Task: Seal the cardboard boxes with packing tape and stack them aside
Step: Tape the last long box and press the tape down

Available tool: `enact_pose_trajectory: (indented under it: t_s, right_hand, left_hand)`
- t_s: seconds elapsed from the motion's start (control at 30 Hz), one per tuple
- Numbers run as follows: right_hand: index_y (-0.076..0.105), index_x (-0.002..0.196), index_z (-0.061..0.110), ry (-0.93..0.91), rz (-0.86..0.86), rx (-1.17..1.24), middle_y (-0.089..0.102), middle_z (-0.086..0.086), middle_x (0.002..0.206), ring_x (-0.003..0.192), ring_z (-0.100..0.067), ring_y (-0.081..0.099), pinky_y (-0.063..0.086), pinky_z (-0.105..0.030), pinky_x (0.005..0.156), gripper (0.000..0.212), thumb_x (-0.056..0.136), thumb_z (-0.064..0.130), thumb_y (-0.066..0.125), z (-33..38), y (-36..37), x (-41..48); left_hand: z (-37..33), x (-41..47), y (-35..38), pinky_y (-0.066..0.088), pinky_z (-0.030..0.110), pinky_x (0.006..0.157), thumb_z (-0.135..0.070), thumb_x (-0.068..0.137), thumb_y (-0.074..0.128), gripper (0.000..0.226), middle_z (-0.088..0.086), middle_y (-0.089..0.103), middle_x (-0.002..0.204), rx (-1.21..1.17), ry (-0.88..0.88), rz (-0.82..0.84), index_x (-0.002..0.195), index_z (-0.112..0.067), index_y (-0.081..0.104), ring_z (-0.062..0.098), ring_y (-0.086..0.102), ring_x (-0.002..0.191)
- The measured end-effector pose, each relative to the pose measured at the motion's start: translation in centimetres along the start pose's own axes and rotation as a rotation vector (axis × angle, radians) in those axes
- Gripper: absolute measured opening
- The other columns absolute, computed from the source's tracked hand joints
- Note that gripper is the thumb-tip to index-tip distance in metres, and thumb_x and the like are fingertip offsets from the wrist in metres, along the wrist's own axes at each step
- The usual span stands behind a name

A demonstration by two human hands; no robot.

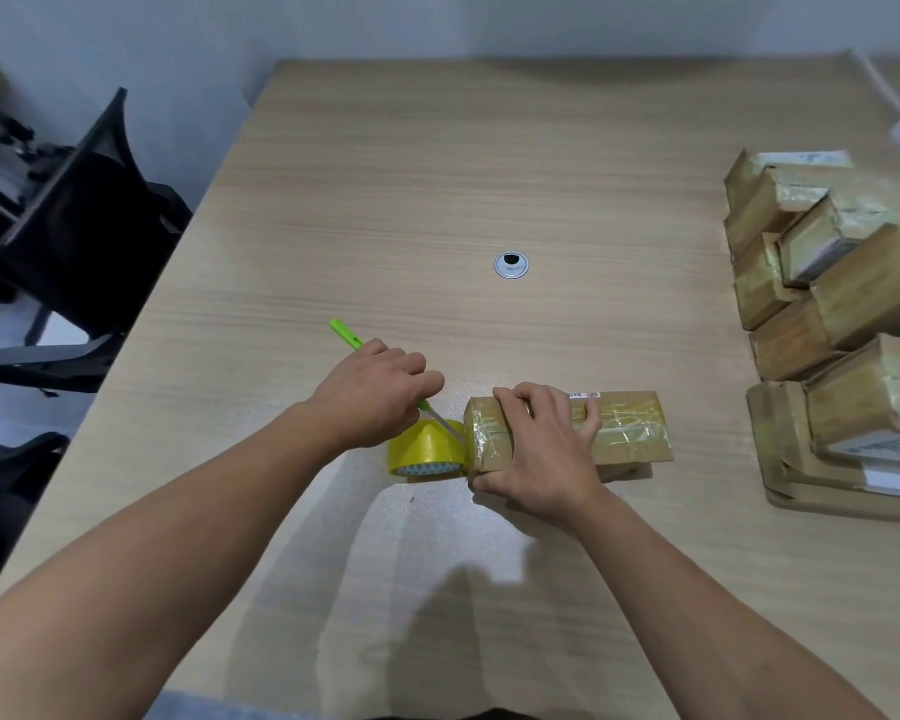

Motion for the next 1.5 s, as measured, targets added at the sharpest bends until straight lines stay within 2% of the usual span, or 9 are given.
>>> enact_pose_trajectory:
  t_s: [0.1,0.27,0.5,0.7,0.93,1.17,1.3,1.4,1.5]
  right_hand:
    - [0.032,0.148,0.036,0.001,0.002,0.001,0.03,0.009,0.143,0.14,-0.016,0.022,-0.002,-0.063,0.115,0.105,0.06,0.071,0.076,0.0,0.0,0.1]
    - [0.03,0.148,0.036,-0.002,0.01,-0.001,0.029,0.009,0.143,0.14,-0.015,0.021,-0.003,-0.062,0.115,0.105,0.061,0.072,0.076,0.1,-0.1,0.0]
    - [0.032,0.148,0.035,-0.014,-0.007,-0.006,0.031,0.008,0.143,0.139,-0.016,0.022,-0.002,-0.064,0.115,0.105,0.06,0.073,0.076,0.0,-0.2,-0.2]
    - [0.032,0.147,0.036,-0.012,-0.008,-0.009,0.031,0.008,0.143,0.139,-0.016,0.022,-0.002,-0.064,0.116,0.104,0.06,0.073,0.076,-0.1,-0.2,-0.1]
    - [0.032,0.148,0.035,0.004,-0.006,-0.018,0.031,0.008,0.144,0.14,-0.016,0.022,-0.003,-0.063,0.116,0.104,0.062,0.073,0.076,0.0,-0.1,0.0]
    - [0.029,0.15,0.035,0.027,0.01,-0.029,0.028,0.009,0.145,0.141,-0.015,0.019,-0.006,-0.064,0.116,0.104,0.064,0.072,0.076,0.2,-0.2,0.2]
    - [0.028,0.15,0.034,0.032,0.009,-0.032,0.027,0.008,0.146,0.142,-0.015,0.018,-0.005,-0.064,0.116,0.105,0.065,0.072,0.075,0.3,-0.3,0.1]
    - [0.029,0.151,0.033,0.023,-0.007,-0.03,0.028,0.007,0.146,0.141,-0.016,0.019,-0.004,-0.064,0.116,0.106,0.063,0.072,0.076,0.2,-0.2,0.0]
    - [0.033,0.15,0.032,0.023,-0.028,-0.029,0.031,0.006,0.145,0.141,-0.017,0.021,-0.005,-0.064,0.114,0.107,0.061,0.071,0.078,0.1,0.0,0.1]
  left_hand:
    - [0.1,0.0,-0.2,0.042,0.034,0.061,-0.021,0.073,0.044,0.016,0.002,0.052,0.067,0.004,0.018,-0.029,0.08,-0.016,0.057,0.027,0.051,0.054]
    - [-0.2,0.8,-0.1,0.044,0.035,0.061,-0.01,0.061,0.077,0.025,0.004,0.052,0.066,0.034,-0.001,0.046,0.079,-0.016,0.06,0.027,0.051,0.055]
    - [1.1,1.4,0.4,0.042,0.035,0.062,-0.007,0.058,0.08,0.029,0.005,0.053,0.067,0.057,-0.079,0.026,0.078,-0.015,0.061,0.028,0.053,0.056]
    - [2.8,1.2,2.1,0.028,0.036,0.077,-0.014,0.09,0.053,0.014,0.0,0.045,0.091,-0.058,-0.472,0.233,0.099,-0.023,0.046,0.028,0.054,0.091]
    - [2.5,-6.3,10.5,0.042,0.034,0.066,-0.009,0.082,0.067,0.026,0.006,0.051,0.084,-0.522,-0.961,0.472,0.086,-0.016,0.042,0.029,0.055,0.083]
    - [2.2,-7.2,11.2,0.041,0.034,0.071,-0.019,0.088,0.061,0.011,0.005,0.045,0.096,-0.528,-0.976,0.388,0.089,-0.015,0.05,0.025,0.05,0.087]
    - [3.6,-4.3,7.1,0.041,0.032,0.076,-0.027,0.079,0.062,0.008,0.001,0.059,0.095,-0.774,-0.951,-0.019,0.084,-0.02,0.061,0.022,0.056,0.095]
    - [1.5,-0.6,4.2,0.041,0.027,0.086,-0.036,0.072,0.064,0.029,-0.007,0.061,0.11,-1.102,-0.689,0.179,0.099,-0.027,0.07,0.009,0.054,0.104]
    - [-0.3,0.8,4.5,0.046,0.025,0.081,-0.017,0.087,0.069,0.023,-0.008,0.064,0.107,-1.213,-0.587,0.492,0.107,-0.029,0.069,0.008,0.058,0.098]
Point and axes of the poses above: each hand's wrist, its own x-axis towards the middle knuckle, its own y-axis out of the palm, z = x × y, the point moved 5 cm from there along x, towards the middle knuckle
